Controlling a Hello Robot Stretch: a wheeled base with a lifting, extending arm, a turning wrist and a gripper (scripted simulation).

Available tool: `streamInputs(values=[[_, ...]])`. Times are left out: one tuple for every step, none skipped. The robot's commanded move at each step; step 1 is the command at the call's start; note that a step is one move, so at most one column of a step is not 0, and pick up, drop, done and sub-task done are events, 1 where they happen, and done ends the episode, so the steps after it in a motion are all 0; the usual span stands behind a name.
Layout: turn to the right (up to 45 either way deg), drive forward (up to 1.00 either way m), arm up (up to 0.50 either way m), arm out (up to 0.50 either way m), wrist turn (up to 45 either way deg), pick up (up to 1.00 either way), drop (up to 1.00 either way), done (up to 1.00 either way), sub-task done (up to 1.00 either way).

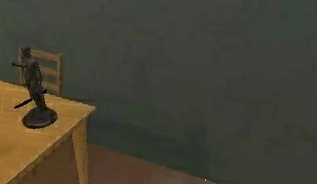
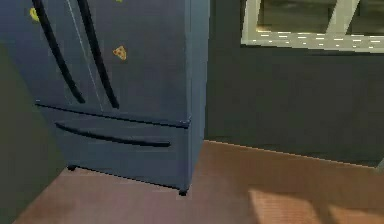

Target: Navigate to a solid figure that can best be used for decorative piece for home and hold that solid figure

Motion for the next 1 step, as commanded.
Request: streamInputs(values=[[-45.0,0.00,0.00,0.00,0.0,0.00,0.00,0.00,0.00]])
